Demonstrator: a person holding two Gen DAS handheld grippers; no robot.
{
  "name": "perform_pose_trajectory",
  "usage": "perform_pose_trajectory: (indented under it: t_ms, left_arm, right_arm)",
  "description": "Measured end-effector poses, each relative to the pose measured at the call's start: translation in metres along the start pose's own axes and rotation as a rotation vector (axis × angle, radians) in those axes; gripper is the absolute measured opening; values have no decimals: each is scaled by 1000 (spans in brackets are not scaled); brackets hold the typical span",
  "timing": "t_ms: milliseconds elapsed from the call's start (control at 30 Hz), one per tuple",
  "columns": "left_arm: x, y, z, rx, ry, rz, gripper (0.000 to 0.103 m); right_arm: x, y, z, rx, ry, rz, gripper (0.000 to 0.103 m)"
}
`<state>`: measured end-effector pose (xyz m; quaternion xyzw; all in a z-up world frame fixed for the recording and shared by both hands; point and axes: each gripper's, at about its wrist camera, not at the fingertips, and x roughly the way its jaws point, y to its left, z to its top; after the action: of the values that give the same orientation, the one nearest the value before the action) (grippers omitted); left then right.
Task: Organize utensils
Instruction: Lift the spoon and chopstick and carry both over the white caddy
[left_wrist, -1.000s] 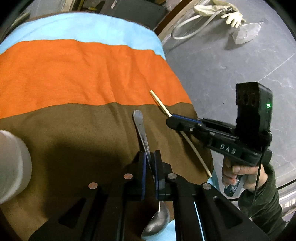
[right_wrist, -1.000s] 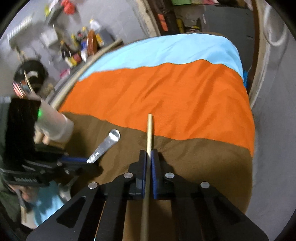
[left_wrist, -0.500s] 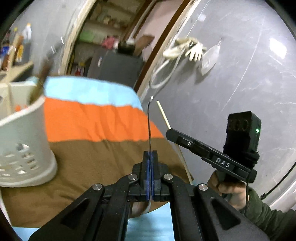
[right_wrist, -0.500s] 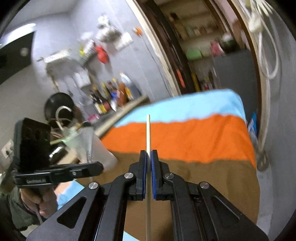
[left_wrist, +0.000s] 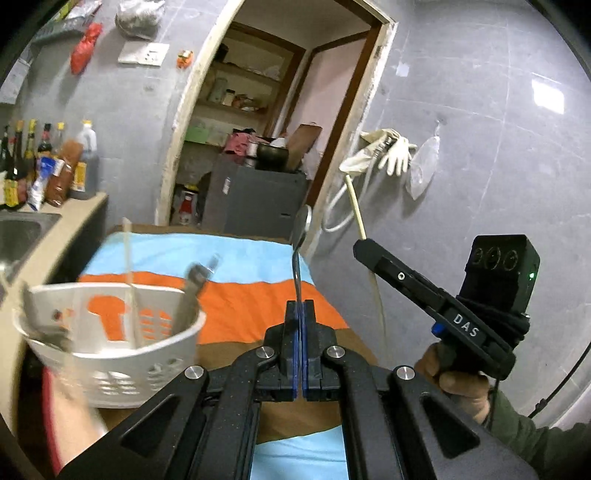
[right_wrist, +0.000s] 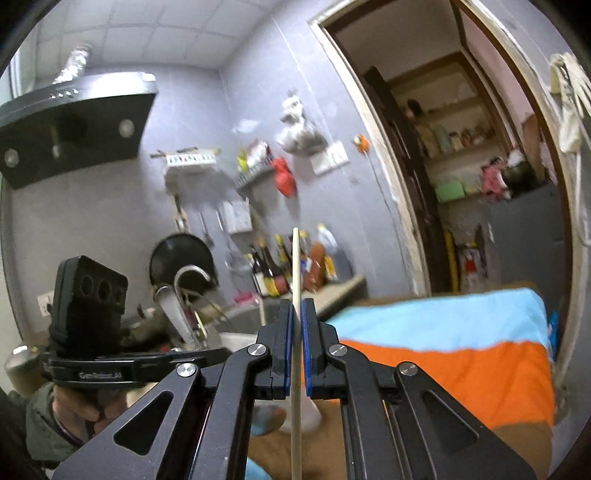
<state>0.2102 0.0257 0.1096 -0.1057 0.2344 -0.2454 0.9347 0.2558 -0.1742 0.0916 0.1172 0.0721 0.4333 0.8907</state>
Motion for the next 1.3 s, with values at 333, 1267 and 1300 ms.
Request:
perform_pose_trajectory:
  t_ms: [333, 1267, 1300]
  left_arm:
    - [-73, 29, 42, -26, -78, 100, 0]
    - [-49, 163, 29, -128, -124, 263, 0]
    - [-48, 163, 27, -128, -119, 265, 0]
  right_arm:
    - [46, 41, 30, -23, -149, 105, 3]
    - [131, 53, -19, -164, -332, -28, 3]
    - [132, 54, -21, -173, -330, -32, 3]
